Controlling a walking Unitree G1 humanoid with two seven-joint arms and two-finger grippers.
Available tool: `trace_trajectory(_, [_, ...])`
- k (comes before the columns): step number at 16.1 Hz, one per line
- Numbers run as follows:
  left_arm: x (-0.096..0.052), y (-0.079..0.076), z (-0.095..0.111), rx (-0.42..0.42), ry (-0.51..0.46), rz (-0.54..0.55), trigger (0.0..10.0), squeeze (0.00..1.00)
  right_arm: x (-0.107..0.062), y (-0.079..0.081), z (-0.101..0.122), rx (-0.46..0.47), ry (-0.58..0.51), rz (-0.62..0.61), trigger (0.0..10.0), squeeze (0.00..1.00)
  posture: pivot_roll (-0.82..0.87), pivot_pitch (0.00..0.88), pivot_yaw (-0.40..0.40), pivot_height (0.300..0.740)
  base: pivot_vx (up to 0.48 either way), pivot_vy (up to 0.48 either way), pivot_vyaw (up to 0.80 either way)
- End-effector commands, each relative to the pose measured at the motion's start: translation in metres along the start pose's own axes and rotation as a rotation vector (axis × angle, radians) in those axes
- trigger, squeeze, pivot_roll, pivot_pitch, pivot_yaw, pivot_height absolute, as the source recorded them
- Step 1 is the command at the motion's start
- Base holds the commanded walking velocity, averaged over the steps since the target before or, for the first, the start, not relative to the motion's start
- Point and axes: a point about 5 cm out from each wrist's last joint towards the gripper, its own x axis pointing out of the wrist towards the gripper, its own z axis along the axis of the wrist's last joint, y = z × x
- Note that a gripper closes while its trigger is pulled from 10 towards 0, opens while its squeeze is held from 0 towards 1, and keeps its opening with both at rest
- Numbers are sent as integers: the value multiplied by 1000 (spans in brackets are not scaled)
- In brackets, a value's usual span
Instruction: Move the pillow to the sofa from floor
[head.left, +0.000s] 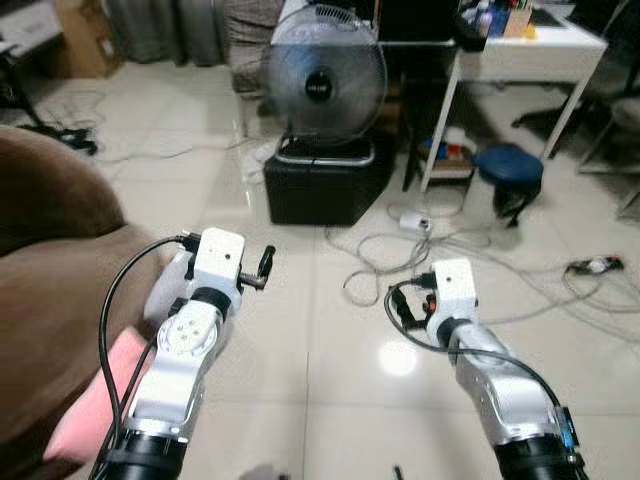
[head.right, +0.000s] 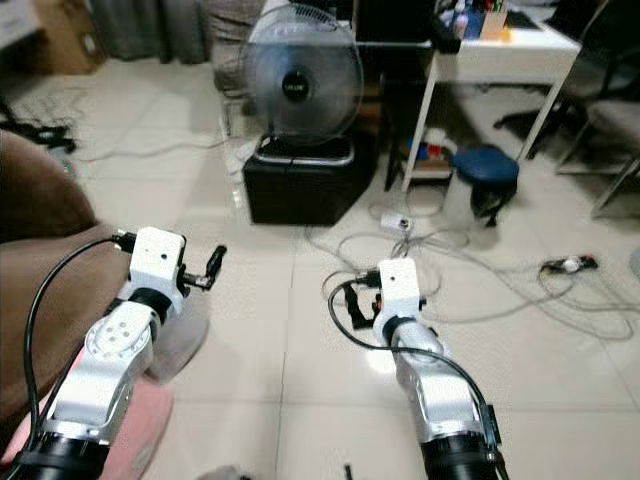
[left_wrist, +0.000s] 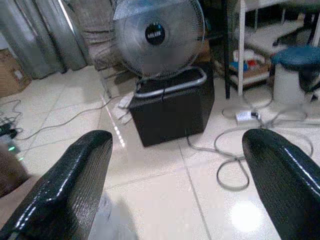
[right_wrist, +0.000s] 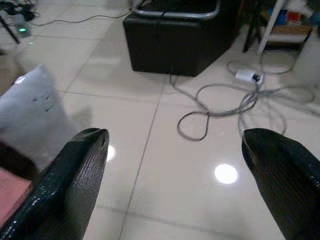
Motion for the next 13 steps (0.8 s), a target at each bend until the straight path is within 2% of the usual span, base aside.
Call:
trace_trajectory(1, [0,2,1,6,1,3,10000,0,0,-1,0,8,5,-2,10000,0,8,0,38,740,-274,0,0])
trace_trajectory(4, [0,3,1,8,1,3,10000,0,1,0,0,16,6,4,10000,0,8,0,38,740,-274,0,0])
trace_trajectory(7, [-1,3,1,8,2,3,10000,0,1,0,0,15,6,7,10000,0,8,0,38,740,-273,0,-406])
trace_trajectory(13, [0,3,2,5,-8,7,10000,0,2,1,0,10,6,1,10000,0,9,0,39,740,-226,0,0])
